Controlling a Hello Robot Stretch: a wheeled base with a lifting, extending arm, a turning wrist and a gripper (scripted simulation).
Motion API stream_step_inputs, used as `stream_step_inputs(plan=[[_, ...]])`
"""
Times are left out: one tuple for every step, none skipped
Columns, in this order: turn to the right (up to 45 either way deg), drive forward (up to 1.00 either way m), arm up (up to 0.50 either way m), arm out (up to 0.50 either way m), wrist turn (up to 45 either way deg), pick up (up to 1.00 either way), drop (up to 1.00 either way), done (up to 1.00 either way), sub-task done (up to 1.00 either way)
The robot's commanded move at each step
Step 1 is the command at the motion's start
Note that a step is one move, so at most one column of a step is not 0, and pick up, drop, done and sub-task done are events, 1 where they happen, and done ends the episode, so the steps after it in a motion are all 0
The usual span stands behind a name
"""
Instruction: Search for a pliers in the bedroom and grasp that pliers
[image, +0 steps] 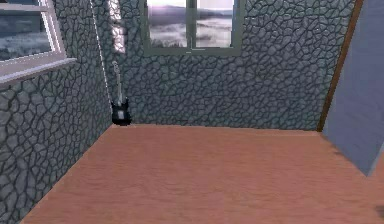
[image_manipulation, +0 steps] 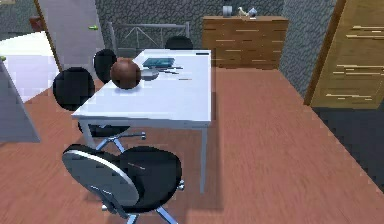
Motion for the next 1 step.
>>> stream_step_inputs(plan=[[3.0, 0.0, 0.0, 0.0, 0.0, 0.0, 0.0, 0.0, 0.0]])
